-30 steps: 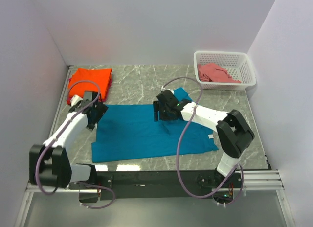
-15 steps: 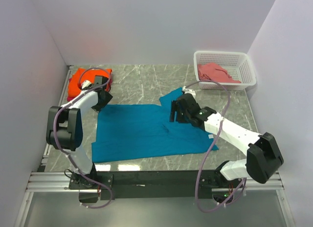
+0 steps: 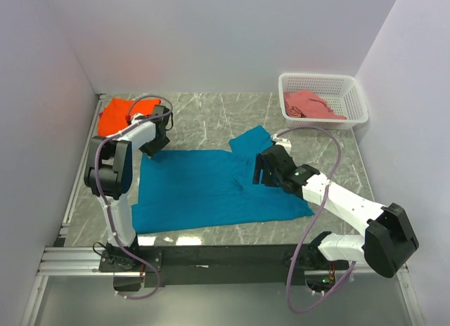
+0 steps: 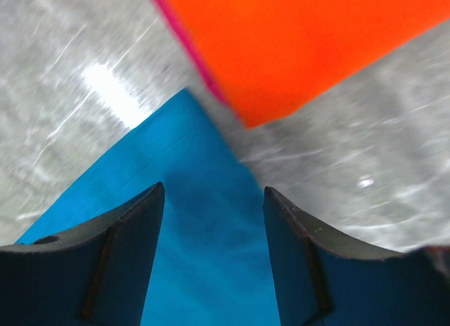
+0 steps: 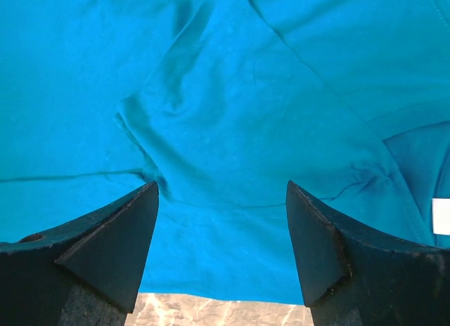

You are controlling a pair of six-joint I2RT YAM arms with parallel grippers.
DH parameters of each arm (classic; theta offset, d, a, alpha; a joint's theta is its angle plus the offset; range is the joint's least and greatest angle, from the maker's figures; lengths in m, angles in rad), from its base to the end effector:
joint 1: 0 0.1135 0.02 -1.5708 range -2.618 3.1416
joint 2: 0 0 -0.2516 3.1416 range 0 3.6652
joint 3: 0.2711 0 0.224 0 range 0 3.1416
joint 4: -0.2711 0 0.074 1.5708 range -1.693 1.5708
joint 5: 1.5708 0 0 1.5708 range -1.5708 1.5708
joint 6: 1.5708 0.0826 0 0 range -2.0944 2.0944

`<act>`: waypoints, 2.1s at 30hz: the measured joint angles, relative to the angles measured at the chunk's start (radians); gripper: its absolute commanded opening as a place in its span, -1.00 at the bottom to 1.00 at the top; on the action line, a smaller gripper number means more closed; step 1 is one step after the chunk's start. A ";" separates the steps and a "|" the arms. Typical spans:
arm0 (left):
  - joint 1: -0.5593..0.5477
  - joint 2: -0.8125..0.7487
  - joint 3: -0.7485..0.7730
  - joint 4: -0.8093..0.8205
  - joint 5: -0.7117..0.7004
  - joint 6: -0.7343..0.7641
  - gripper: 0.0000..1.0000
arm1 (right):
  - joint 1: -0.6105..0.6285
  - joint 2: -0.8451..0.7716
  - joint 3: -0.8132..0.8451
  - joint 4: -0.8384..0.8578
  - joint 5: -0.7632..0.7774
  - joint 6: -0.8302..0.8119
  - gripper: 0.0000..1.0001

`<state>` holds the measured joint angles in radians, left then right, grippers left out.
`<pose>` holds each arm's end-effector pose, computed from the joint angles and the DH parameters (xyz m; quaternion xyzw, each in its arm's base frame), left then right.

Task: Fold and stack the t-shirts
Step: Fold the tshirt

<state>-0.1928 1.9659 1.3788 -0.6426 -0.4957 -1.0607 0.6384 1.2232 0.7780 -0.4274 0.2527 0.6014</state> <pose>0.3793 -0.0340 0.1379 -0.4395 0.8493 0.0993 0.2751 0.2162 0.1347 0.1933 0.0259 0.9328 0.1007 0.3450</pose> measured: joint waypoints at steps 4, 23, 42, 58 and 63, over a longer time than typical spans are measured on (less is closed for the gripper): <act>-0.011 0.017 0.002 -0.062 -0.012 -0.031 0.21 | -0.007 0.000 -0.001 0.000 0.013 0.000 0.59; -0.018 0.045 0.024 -0.058 -0.029 -0.070 -0.66 | -0.036 0.045 0.011 0.013 0.016 -0.034 0.59; -0.010 -0.019 -0.059 -0.025 0.031 -0.024 -0.99 | -0.192 0.621 0.710 -0.009 0.058 -0.166 0.52; -0.007 -0.031 -0.072 -0.016 0.061 -0.005 -0.99 | -0.221 1.202 1.292 -0.241 0.097 -0.247 0.39; -0.007 -0.032 -0.072 -0.016 0.066 0.001 -0.99 | -0.238 1.205 1.296 -0.257 0.090 -0.237 0.05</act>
<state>-0.1997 1.9343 1.3071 -0.6590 -0.4301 -1.0595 0.4004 2.4279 2.0739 -0.6849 0.3424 0.3649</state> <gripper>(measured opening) 0.014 0.608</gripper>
